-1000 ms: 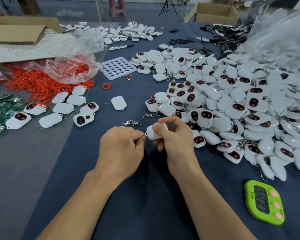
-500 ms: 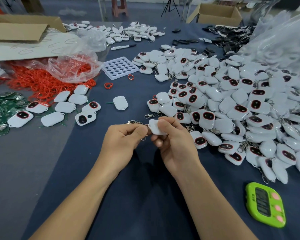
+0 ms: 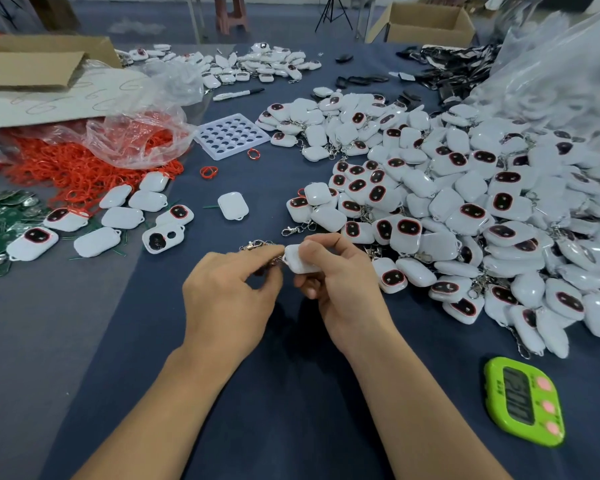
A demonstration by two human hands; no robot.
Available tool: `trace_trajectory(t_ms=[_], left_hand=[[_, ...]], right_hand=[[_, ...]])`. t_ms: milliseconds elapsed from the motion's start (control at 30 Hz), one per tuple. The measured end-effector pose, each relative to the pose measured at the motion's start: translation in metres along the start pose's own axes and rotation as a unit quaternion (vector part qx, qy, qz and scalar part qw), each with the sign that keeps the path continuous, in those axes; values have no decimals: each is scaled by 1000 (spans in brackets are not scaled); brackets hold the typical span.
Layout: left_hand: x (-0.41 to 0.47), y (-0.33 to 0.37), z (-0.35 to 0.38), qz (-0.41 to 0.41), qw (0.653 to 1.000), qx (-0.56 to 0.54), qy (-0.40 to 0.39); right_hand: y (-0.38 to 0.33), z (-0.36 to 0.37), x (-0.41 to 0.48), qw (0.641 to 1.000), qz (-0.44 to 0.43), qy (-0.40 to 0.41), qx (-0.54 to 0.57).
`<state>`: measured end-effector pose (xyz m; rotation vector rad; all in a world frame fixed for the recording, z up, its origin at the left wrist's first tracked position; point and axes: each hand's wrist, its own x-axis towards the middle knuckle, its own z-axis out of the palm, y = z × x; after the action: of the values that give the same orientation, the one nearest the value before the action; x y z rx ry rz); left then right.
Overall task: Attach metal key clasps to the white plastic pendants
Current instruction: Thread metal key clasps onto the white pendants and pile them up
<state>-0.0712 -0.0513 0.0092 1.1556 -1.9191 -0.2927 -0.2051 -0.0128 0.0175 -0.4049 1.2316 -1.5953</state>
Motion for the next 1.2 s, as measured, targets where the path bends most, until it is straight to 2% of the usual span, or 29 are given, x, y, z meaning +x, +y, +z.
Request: trace_trajectory(t_ms=[167,267,467,600,633,700,767,933,1033,1133,1200], left_hand=[[0,-5,1,62,996,32,58],[1,-8,3,94,991,76,65],[2,-8,3,108,984,139,31],[1,-1,2,61,988,140,9],[0,-1,2,43,992,117,-7],[2,1,1,-31,997,-17,-65],[5,4,-1,-119,976,-152,-106],[5,3,2,-164,954,-225,-107],[2,2,4,-120,974,-159,-105],[-1,3,5,6,994,0,-108],[-2,1,6,54,993,47,-97]], right_hand=[[-1,0,1,1000,6,7,15],[-1,-1,1,1000,8,16,24],[-2,0,3,999,13,27,32],[-2,0,2,999,15,31,29],[-2,0,3,999,16,32,34],[-3,-1,3,998,17,34,44],[-3,-1,3,998,16,33,47],[-3,0,0,999,-16,40,6],[-3,-1,-2,994,-62,58,-67],[-2,-4,-3,980,-116,65,-145],[1,-6,-3,963,-153,61,-211]])
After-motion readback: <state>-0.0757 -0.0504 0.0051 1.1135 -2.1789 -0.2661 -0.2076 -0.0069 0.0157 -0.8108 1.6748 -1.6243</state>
